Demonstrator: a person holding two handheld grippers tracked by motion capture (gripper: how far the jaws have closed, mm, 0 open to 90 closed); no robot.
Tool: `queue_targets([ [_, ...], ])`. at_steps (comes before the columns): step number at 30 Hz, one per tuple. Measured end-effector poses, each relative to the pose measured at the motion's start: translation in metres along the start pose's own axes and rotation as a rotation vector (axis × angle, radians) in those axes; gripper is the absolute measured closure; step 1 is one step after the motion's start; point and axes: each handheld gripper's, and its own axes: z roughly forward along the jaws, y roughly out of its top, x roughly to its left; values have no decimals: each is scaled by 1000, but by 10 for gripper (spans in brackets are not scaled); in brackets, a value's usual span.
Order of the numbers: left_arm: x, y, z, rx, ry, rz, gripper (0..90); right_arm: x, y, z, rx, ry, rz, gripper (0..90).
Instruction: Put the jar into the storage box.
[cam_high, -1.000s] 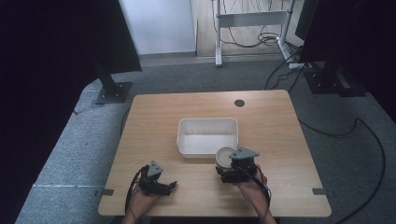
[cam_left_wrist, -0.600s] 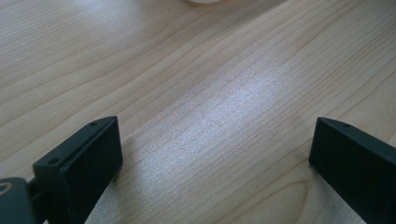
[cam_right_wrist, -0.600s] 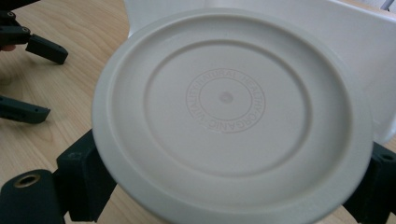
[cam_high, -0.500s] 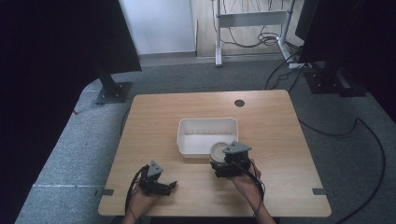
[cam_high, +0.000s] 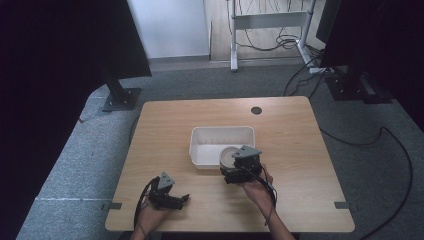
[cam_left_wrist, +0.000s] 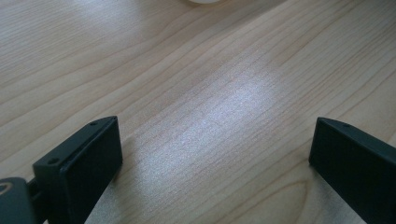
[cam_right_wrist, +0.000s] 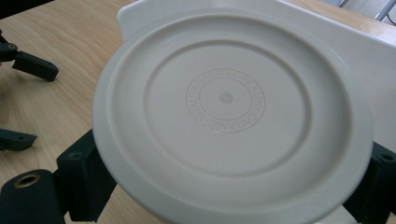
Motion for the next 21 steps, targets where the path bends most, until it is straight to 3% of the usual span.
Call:
queue_targets([
  [21, 0, 0, 0, -1, 0, -1, 22, -14, 16, 26, -12, -29, 44, 90],
])
